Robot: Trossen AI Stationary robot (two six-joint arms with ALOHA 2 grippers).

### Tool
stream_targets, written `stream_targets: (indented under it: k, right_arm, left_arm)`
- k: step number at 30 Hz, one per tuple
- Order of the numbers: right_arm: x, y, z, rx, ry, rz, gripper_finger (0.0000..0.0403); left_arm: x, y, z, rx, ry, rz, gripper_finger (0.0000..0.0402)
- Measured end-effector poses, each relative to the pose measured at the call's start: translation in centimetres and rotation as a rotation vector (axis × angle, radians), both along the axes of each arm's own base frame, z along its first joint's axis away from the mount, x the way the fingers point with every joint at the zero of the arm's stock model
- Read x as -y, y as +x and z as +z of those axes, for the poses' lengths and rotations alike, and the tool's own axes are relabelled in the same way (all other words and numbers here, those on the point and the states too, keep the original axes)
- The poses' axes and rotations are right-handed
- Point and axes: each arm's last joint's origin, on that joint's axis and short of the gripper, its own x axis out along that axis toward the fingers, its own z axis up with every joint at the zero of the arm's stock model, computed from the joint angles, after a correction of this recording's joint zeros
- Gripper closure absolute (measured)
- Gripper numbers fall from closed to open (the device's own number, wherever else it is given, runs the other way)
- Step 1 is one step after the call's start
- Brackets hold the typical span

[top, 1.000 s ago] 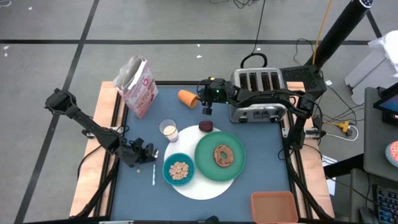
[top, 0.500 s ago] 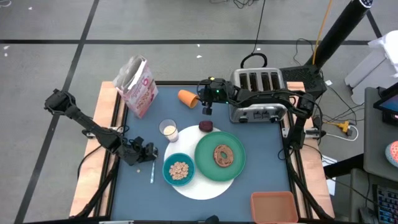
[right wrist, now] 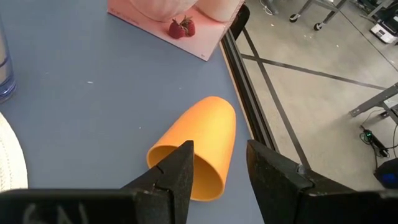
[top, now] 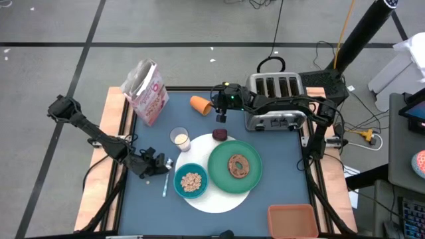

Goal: Arrange a breakfast setting
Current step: Adjust the orange cup

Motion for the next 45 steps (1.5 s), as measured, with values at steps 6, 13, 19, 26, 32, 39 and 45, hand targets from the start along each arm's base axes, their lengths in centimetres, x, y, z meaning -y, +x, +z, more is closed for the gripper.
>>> stream_targets:
  k: [6, 13, 19, 26, 32, 39, 45]
  right_arm:
    - [0.0, 0.0, 0.0, 0.005, 0.012, -0.007, 0.0243]
    - [0.1, 0.0, 0.0, 0.014, 0.024, -0.052, 0.0181]
    - [0.3, 0.1, 0.8, 0.0, -0.078, -0.031, 0.0164]
    - [0.9, 1.5, 5.6, 0.051, -0.135, -0.011, 0.0173]
    - [0.9, 2.1, 7.4, 0.023, -0.154, 0.012, 0.0174]
    - [0.8, 2.0, 5.5, -0.108, -0.112, 0.036, 0.0174]
    - [1.2, 2.9, 3.2, -0.136, -0.079, 0.081, 0.0174]
  left_arm:
    - [0.0, 0.0, 0.1, 0.003, -0.018, 0.007, 0.0302]
    - [0.3, 0.3, 1.0, 0.044, -0.051, -0.039, 0.0302]
    - [0.6, 0.7, 3.7, 0.183, -0.035, -0.107, 0.0302]
    - [0.7, 1.1, 6.3, 0.316, 0.032, -0.138, 0.0302]
    - [0.7, 1.1, 6.7, 0.337, 0.058, -0.13, 0.0302]
    - [0.7, 1.1, 6.6, 0.337, 0.074, -0.13, 0.0302]
    - [0.6, 1.1, 6.6, 0.337, 0.081, -0.129, 0.0302]
